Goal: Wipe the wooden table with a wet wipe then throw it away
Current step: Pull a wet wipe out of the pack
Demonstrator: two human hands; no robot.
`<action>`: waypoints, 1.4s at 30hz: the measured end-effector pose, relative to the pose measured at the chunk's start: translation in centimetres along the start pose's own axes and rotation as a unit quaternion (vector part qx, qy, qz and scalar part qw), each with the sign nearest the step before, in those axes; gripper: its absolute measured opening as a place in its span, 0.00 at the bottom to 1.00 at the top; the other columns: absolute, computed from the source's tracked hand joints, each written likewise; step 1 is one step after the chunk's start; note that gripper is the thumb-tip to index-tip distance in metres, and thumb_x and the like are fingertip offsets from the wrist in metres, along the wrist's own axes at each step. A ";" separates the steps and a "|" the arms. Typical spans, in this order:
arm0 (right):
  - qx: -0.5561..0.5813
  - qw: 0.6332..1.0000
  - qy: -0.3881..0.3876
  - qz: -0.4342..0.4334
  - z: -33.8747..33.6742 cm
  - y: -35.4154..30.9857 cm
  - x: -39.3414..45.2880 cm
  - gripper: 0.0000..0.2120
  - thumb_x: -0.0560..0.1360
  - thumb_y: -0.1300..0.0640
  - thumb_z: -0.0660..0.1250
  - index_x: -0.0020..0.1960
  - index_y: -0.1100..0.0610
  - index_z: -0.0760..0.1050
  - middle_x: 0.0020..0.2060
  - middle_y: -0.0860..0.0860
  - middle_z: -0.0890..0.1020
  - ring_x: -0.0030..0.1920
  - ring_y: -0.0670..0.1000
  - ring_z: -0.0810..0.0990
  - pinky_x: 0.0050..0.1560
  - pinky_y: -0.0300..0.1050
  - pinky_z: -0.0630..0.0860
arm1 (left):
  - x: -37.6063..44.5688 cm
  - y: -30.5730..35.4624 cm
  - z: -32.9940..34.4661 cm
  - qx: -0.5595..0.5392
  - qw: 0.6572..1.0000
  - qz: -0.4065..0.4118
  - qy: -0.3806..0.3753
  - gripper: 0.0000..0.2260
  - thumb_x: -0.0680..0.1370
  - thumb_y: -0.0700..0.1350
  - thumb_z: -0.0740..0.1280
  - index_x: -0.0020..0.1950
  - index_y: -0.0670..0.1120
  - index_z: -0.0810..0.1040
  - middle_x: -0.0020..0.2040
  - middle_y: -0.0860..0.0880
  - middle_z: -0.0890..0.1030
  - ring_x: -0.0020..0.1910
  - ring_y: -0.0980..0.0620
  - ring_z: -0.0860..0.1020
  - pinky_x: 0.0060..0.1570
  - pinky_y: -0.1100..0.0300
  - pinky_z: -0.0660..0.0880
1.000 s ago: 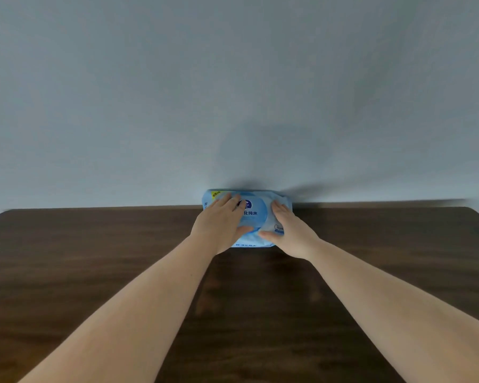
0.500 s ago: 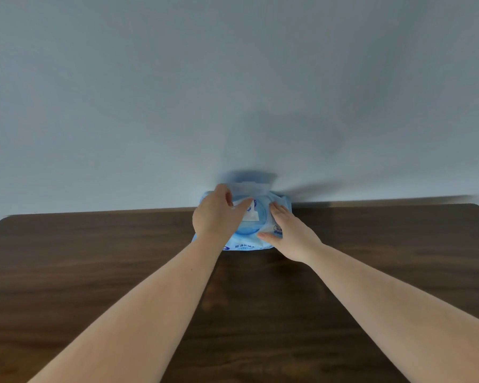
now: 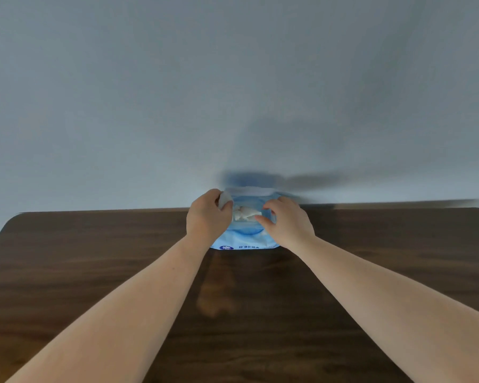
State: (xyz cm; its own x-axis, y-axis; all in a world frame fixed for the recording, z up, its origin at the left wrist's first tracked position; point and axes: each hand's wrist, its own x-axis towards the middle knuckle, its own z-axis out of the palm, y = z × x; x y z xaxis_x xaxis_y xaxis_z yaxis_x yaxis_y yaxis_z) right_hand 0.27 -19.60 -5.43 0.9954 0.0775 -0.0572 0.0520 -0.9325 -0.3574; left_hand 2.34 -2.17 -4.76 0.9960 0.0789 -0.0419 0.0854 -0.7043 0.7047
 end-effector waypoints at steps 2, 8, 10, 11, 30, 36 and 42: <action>0.016 1.000 -0.003 0.007 0.5 -0.5 0.4 0.16 0.77 0.46 0.63 0.59 0.53 0.75 0.53 0.52 0.76 0.55 0.53 0.75 0.49 0.46 0.70 | -0.1 -0.4 -0.1 0.002 1.000 -0.005 -0.010 0.08 0.77 0.46 0.65 0.40 0.44 0.73 0.32 0.52 0.72 0.37 0.48 0.72 0.37 0.59 0.67; 0.112 0.992 0.026 0.042 1.1 -1.2 1.2 0.08 0.78 0.56 0.62 0.48 0.57 0.78 0.44 0.52 0.77 0.46 0.54 0.76 0.41 0.42 0.65 | -0.3 -0.5 -0.3 0.038 0.999 -0.004 -0.008 0.13 0.78 0.46 0.63 0.34 0.50 0.66 0.30 0.55 0.69 0.34 0.50 0.69 0.32 0.59 0.63; 0.192 0.977 0.035 0.084 0.6 -1.6 1.1 0.06 0.78 0.58 0.61 0.44 0.57 0.75 0.39 0.51 0.76 0.40 0.53 0.74 0.39 0.43 0.64 | -0.3 -0.9 -0.4 0.050 0.998 -0.021 -0.011 0.11 0.78 0.46 0.62 0.36 0.48 0.66 0.30 0.53 0.69 0.35 0.47 0.72 0.33 0.59 0.64; 0.233 0.966 0.042 0.103 0.1 -1.9 1.0 0.05 0.77 0.59 0.61 0.44 0.57 0.73 0.37 0.50 0.76 0.38 0.52 0.73 0.37 0.43 0.65 | -0.2 -1.1 -0.5 0.055 0.998 -0.032 -0.012 0.12 0.78 0.46 0.61 0.35 0.48 0.65 0.31 0.52 0.70 0.36 0.45 0.73 0.33 0.58 0.64; 0.514 0.842 -0.008 0.160 -7.8 -1.3 -2.1 0.04 0.76 0.61 0.67 0.43 0.54 0.76 0.44 0.56 0.79 0.47 0.57 0.79 0.52 0.54 0.79 | -3.0 4.8 -2.3 -0.021 0.984 0.108 -0.141 0.24 0.76 0.47 0.69 0.71 0.53 0.67 0.65 0.55 0.73 0.63 0.55 0.70 0.62 0.63 0.63; 0.498 0.856 -0.041 0.133 -8.8 -1.8 -3.2 0.03 0.76 0.60 0.67 0.44 0.54 0.76 0.44 0.55 0.80 0.46 0.55 0.80 0.52 0.57 0.79 | -4.5 6.0 -3.8 -0.178 0.963 0.007 -0.203 0.11 0.75 0.44 0.71 0.57 0.48 0.79 0.48 0.51 0.83 0.48 0.57 0.80 0.45 0.72 0.73; 0.334 0.939 0.013 0.084 -8.7 -1.9 -4.0 0.04 0.76 0.61 0.65 0.47 0.56 0.79 0.47 0.52 0.82 0.47 0.51 0.80 0.48 0.44 0.78 | -5.2 5.6 -4.5 -0.167 0.975 -0.020 -0.142 0.05 0.74 0.46 0.71 0.45 0.46 0.82 0.41 0.51 0.82 0.40 0.58 0.78 0.39 0.71 0.73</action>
State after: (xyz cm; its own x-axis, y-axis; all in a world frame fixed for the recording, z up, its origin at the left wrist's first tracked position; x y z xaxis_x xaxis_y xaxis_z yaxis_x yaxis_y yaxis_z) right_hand -3.05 -21.26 3.62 0.9870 -0.0683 -0.1453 -0.1599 -0.4999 -0.8512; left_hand -2.48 -3.37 2.57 0.9631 -0.1317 -0.2349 0.1575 -0.4322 0.8879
